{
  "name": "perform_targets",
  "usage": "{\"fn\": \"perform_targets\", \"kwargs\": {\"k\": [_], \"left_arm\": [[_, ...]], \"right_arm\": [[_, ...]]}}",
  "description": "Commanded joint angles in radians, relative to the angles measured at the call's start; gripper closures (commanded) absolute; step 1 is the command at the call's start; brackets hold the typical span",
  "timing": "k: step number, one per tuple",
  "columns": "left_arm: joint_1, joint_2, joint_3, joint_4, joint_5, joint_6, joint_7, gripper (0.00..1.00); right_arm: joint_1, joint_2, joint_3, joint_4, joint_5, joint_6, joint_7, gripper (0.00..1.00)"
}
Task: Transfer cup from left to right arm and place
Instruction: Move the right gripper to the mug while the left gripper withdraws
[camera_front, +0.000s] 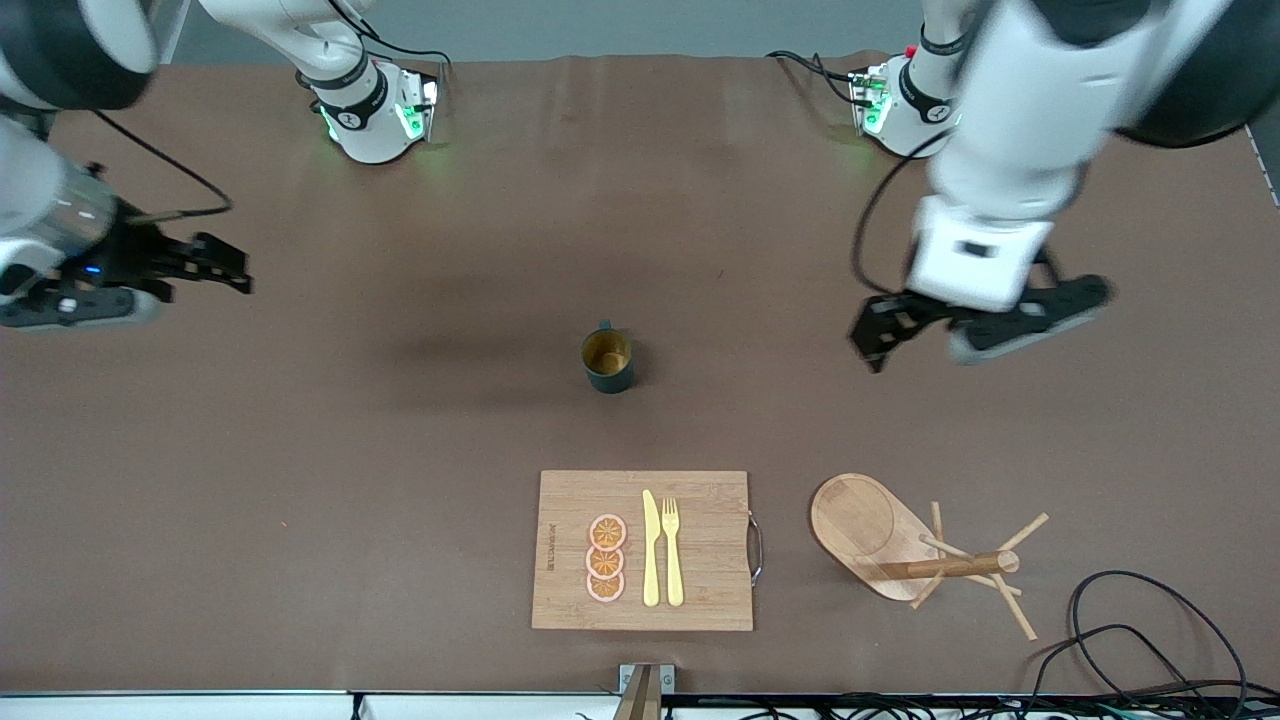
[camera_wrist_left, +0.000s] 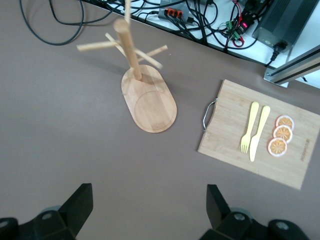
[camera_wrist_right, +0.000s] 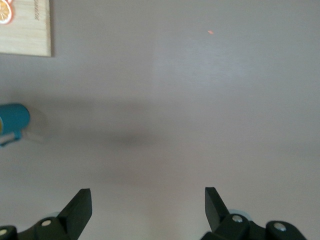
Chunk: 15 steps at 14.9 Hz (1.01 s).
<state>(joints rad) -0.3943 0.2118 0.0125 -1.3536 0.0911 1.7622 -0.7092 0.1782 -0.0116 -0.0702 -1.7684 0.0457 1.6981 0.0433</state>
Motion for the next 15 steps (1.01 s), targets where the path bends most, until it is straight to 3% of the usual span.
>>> {"fn": "perform_targets", "kwargs": {"k": [1,4,6,9,13,15], "left_arm": [[0.086,-0.084,-0.02,-0.064,-0.044,-0.062,0.188,0.0],[0.181,-0.115,-0.026,-0.067,-0.047,-0.194,0.414,0.0],[0.256,-0.138,-0.071,-0.078,-0.06,-0.227,0.529,0.0],[0.325,-0.181,-0.123,-0.107,-0.064,-0.246,0.556,0.0],[0.354,-0.232,-0.126,-0.171,-0.077,-0.256,0.583,0.0],[0.371,-0.241,-0.126,-0.179,-0.079,-0.256,0.608,0.0]], "right_arm": [[0.11,-0.05,-0.005,-0.12,0.011,0.116,0.166,0.0],[0.234,-0.041,-0.007,-0.178,0.011,0.247,0.311,0.0],[0.273,0.013,-0.005,-0.177,0.011,0.288,0.323,0.0],[0.337,0.073,-0.007,-0.178,0.011,0.371,0.407,0.0],[0.386,0.14,-0.006,-0.201,0.011,0.495,0.47,0.0],[0.405,0.165,-0.005,-0.256,0.011,0.628,0.487,0.0]]}}
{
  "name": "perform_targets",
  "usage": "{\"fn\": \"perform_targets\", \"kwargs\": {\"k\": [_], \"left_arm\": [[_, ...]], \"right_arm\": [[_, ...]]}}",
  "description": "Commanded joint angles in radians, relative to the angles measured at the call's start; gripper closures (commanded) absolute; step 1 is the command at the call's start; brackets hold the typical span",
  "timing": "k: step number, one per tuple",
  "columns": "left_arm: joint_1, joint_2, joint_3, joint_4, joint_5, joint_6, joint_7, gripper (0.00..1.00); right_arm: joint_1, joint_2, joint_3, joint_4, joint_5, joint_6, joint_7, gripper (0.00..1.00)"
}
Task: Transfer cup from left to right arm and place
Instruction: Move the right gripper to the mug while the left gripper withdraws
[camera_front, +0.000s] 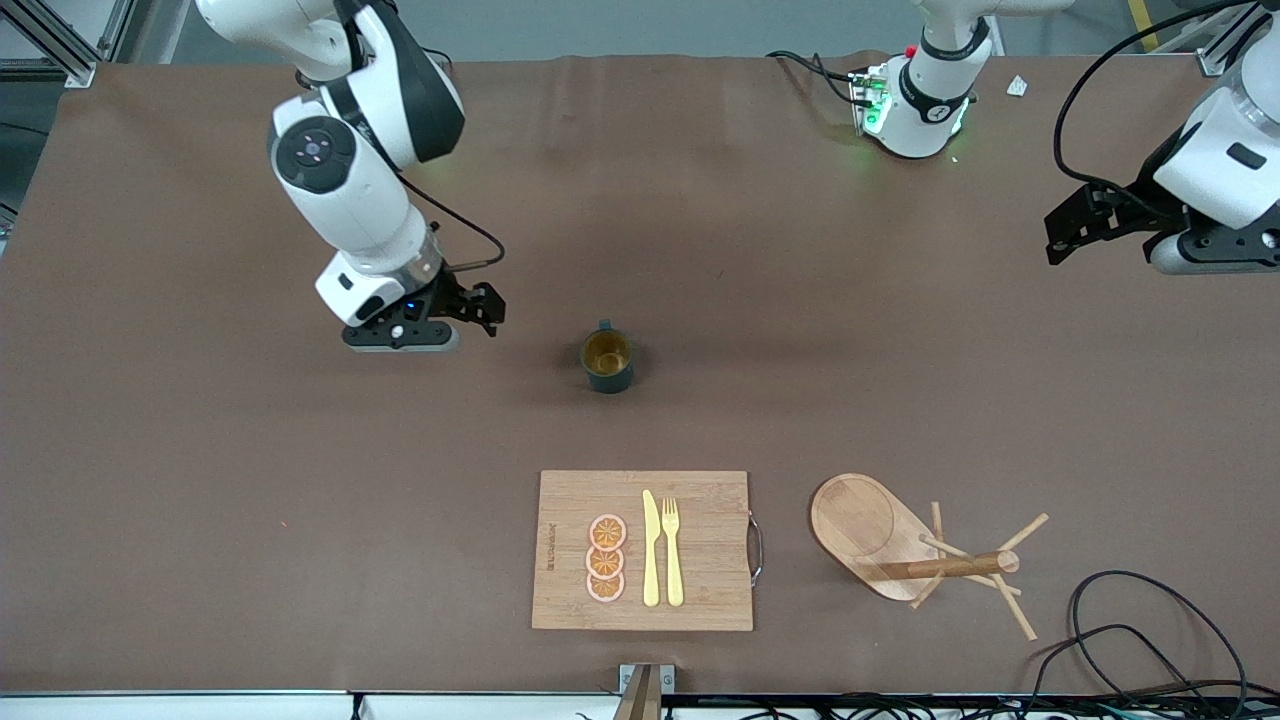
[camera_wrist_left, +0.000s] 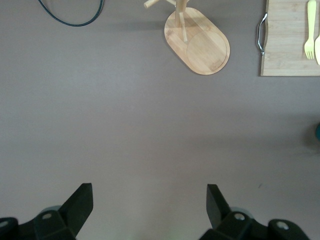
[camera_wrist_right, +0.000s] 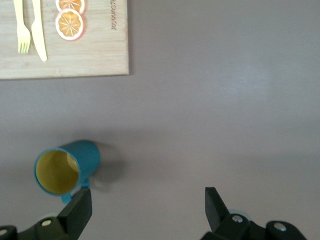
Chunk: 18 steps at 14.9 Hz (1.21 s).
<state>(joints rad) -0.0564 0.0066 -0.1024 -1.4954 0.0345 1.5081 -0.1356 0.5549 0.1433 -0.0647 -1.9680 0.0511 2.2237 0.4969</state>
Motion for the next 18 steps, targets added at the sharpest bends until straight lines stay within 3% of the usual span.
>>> {"fn": "perform_targets", "kwargs": {"k": [1,8,11,18], "left_arm": [[0.036,-0.037,-0.011,-0.037,-0.022,-0.002,0.034,0.0],[0.072,-0.034,-0.019,-0.031,-0.051,-0.02,0.016,0.0],[0.07,-0.027,-0.019,-0.028,-0.045,-0.02,0.019,0.0],[0.067,-0.03,-0.049,-0.028,-0.022,-0.034,0.03,0.0]], "right_arm": [[0.045,0.03,-0.01,-0.066,0.006,0.138,0.06,0.0],[0.164,0.145,-0.012,-0.031,0.003,0.18,0.193,0.0],[0.187,0.229,-0.012,0.04,0.003,0.18,0.222,0.0],[0.207,0.32,-0.012,0.121,0.004,0.171,0.365,0.0]]}}
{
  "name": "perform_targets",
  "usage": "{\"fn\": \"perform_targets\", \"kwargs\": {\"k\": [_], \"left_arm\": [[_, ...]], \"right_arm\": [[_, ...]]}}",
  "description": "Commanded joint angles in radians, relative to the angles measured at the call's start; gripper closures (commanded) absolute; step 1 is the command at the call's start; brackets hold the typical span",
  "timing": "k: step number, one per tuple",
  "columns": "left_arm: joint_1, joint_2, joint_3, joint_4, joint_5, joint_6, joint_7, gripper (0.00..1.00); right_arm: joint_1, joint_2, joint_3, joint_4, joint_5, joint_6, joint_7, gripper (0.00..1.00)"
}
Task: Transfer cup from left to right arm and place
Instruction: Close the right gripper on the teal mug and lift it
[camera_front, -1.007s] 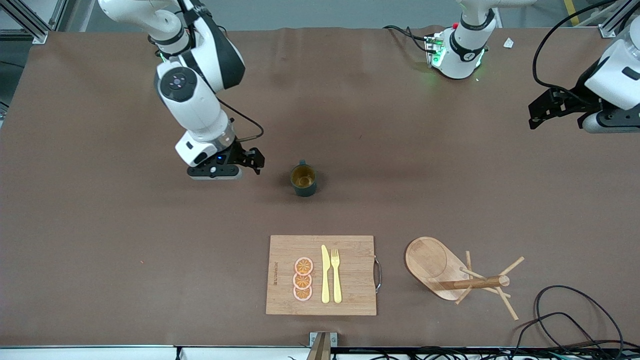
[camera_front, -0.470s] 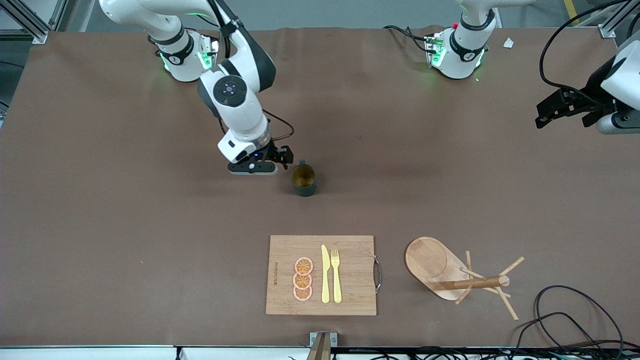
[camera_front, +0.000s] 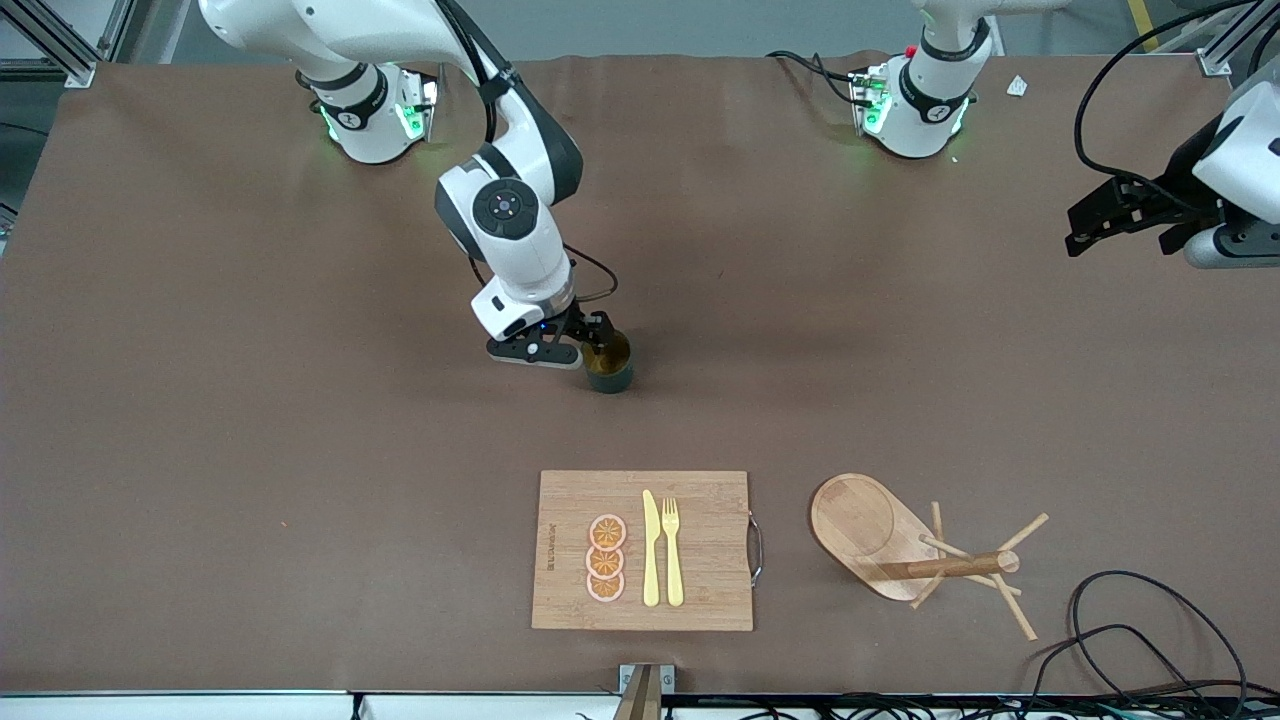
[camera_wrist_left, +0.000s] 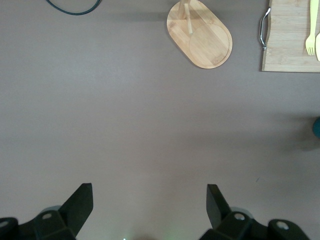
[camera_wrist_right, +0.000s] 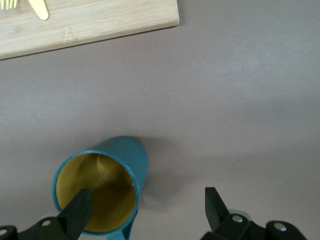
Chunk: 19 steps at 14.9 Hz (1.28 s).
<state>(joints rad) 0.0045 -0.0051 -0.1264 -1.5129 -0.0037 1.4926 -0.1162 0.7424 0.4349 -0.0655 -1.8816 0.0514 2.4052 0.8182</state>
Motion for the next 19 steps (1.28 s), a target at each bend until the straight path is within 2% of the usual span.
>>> {"fn": "perform_targets", "kwargs": {"k": [1,7,12,15,18,19], "left_arm": [[0.005,-0.013,-0.027,-0.004,0.022,-0.018,0.01,0.0],[0.017,-0.012,-0.035,0.002,0.03,-0.017,0.016,0.0],[0.015,-0.013,-0.033,0.002,0.064,-0.02,0.041,0.0],[0.051,-0.013,-0.029,0.0,0.056,-0.022,0.11,0.0],[0.054,-0.013,-0.029,0.002,0.053,-0.023,0.124,0.0],[0.055,-0.013,-0.027,0.002,0.053,-0.023,0.124,0.0]], "right_arm": [[0.02,0.034,-0.011,0.038,0.002,-0.011,0.055,0.02],[0.045,0.053,-0.011,0.038,0.002,-0.011,0.084,0.27],[0.064,0.068,-0.011,0.038,0.002,-0.003,0.107,0.55],[0.064,0.077,-0.011,0.038,0.002,-0.003,0.113,0.73],[0.072,0.082,-0.011,0.038,0.002,0.0,0.124,0.93],[0.072,0.082,-0.011,0.038,0.002,-0.001,0.13,0.96]]}}
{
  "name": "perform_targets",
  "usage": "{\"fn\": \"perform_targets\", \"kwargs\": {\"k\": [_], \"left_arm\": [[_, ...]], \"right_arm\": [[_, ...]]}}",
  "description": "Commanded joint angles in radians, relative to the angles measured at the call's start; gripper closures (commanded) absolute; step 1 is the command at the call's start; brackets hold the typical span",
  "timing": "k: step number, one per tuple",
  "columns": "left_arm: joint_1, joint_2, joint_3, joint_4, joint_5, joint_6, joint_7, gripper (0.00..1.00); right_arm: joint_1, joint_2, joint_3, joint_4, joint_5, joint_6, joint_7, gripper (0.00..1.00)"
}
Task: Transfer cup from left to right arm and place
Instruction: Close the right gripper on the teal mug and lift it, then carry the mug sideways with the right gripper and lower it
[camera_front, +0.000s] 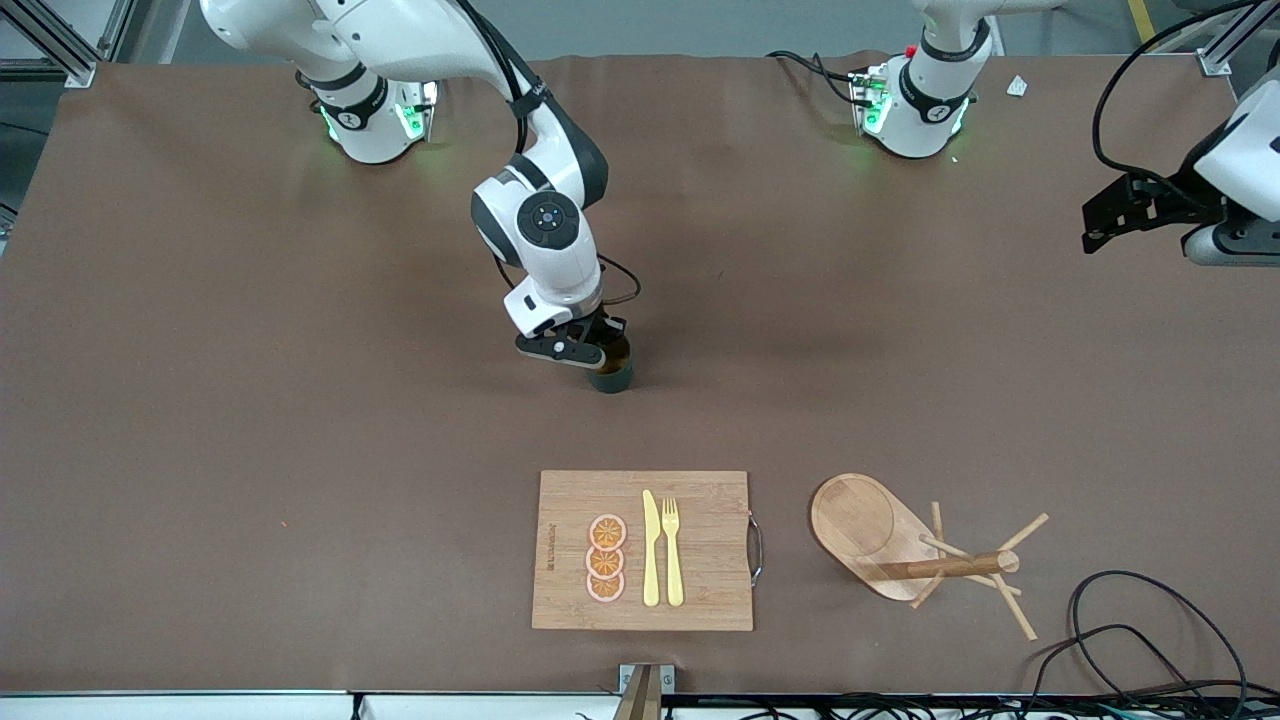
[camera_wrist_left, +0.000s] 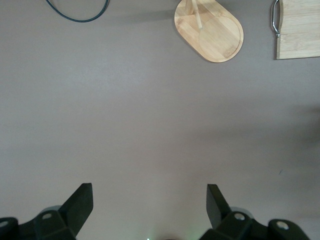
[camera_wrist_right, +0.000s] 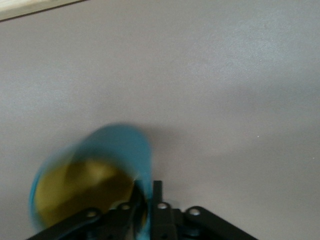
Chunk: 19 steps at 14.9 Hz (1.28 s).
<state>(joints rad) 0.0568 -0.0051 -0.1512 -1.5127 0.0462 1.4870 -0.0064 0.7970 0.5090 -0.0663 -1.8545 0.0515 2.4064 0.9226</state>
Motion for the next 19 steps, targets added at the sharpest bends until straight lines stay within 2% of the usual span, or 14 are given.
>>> {"fn": "perform_targets", "kwargs": {"k": [1,5,7,12,14,17,19], "left_arm": [[0.008,-0.013,-0.002,0.003,0.003,-0.017,0.014,0.0],[0.026,-0.013,-0.002,0.0,-0.002,-0.042,0.011,0.0],[0.026,-0.013,-0.002,0.003,-0.002,-0.059,0.011,0.0],[0.024,-0.013,-0.004,0.003,-0.002,-0.06,-0.001,0.0],[0.023,-0.013,-0.005,0.003,0.001,-0.059,-0.006,0.0],[0.021,-0.012,-0.011,0.005,0.001,-0.057,-0.009,0.0],[0.015,-0.01,-0.013,0.003,0.004,-0.054,-0.01,0.0]], "right_arm": [[0.018,0.008,-0.009,0.011,0.004,-0.003,0.027,0.97],[0.011,0.006,-0.009,0.024,0.004,-0.016,0.013,1.0],[0.008,-0.013,-0.01,0.031,0.001,-0.083,-0.017,1.0],[-0.061,-0.11,-0.013,0.037,0.001,-0.268,-0.365,1.0],[-0.068,-0.127,-0.015,0.037,0.001,-0.321,-0.393,1.0],[-0.087,-0.147,-0.017,0.011,-0.01,-0.328,-0.477,1.0],[-0.148,-0.209,-0.017,-0.069,-0.01,-0.284,-0.601,1.0]]}}
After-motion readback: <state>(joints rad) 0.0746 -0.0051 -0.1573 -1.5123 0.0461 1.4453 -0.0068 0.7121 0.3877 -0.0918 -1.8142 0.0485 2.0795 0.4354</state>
